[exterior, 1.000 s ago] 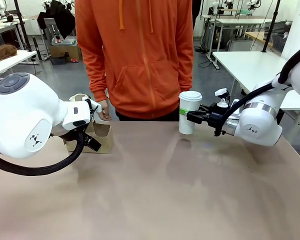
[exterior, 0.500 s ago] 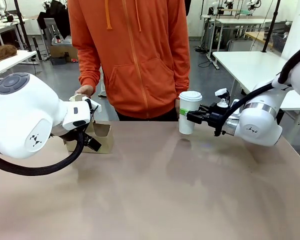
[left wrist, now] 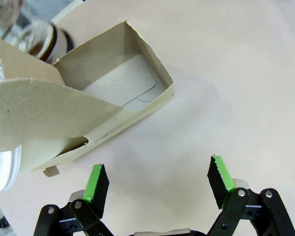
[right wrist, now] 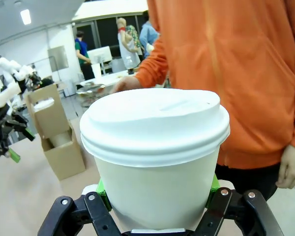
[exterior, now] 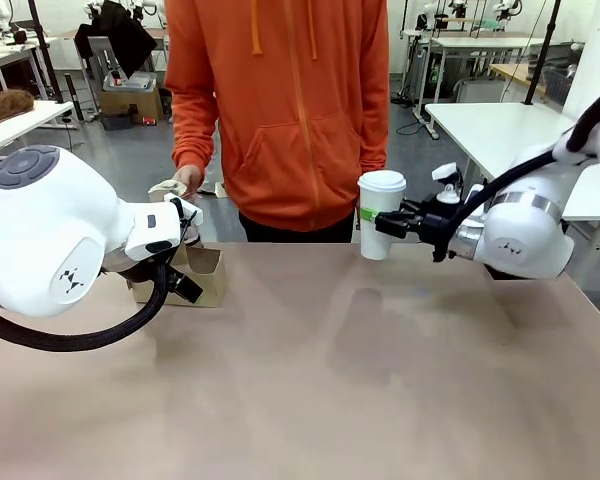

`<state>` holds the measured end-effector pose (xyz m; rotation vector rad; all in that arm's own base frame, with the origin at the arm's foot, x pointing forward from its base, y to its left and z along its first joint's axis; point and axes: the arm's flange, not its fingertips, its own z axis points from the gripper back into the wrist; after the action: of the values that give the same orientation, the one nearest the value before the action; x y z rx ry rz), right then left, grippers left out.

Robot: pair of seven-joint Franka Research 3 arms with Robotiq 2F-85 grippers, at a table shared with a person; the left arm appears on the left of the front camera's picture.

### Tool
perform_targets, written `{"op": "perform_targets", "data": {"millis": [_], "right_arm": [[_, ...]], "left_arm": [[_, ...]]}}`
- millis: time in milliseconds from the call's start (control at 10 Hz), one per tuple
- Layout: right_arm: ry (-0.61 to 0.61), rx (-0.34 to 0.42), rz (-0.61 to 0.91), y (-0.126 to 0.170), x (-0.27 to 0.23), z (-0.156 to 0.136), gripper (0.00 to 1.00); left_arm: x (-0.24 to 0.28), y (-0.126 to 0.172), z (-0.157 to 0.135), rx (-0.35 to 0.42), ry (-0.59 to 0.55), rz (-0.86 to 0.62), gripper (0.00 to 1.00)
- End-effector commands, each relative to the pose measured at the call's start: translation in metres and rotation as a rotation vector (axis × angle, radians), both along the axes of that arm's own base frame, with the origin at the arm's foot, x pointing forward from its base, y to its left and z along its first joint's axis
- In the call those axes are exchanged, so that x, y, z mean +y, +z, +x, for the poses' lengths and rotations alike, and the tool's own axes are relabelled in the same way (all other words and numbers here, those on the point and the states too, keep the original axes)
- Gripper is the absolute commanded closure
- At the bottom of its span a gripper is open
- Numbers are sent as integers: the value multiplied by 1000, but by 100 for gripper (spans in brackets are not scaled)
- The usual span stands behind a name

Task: Pour a drink into a cup and package it in a carrier.
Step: When a person places the Paper Cup Lid on the 600 ml Paper Cup , lift the 600 ml Paper Cup.

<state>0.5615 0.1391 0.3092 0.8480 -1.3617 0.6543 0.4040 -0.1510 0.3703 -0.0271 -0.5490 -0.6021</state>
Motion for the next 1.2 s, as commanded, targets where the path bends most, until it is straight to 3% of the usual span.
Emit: {"op": "perform_targets", "data": {"millis": [0,200,500,700,1000,1100], "right_arm": [[32,-2,-46,70,7,-30,20],[78,23,-28,133,14,-63,20],[51,-33,-16,194,9,-103,20],[49,-26,-5,210,5,-120,20],[77,1,36,211,-1,-123,20],[34,-50,-2,211,3,-121,20]], "left_arm": [[0,0,0,0,-1,-1,0],[0,0,0,0,-1,-1,0],[0,0,0,0,-1,-1,0],[0,0,0,0,-1,-1,0],[0,0,0,0,-1,-1,0],[0,0,0,0,-1,-1,0]]}}
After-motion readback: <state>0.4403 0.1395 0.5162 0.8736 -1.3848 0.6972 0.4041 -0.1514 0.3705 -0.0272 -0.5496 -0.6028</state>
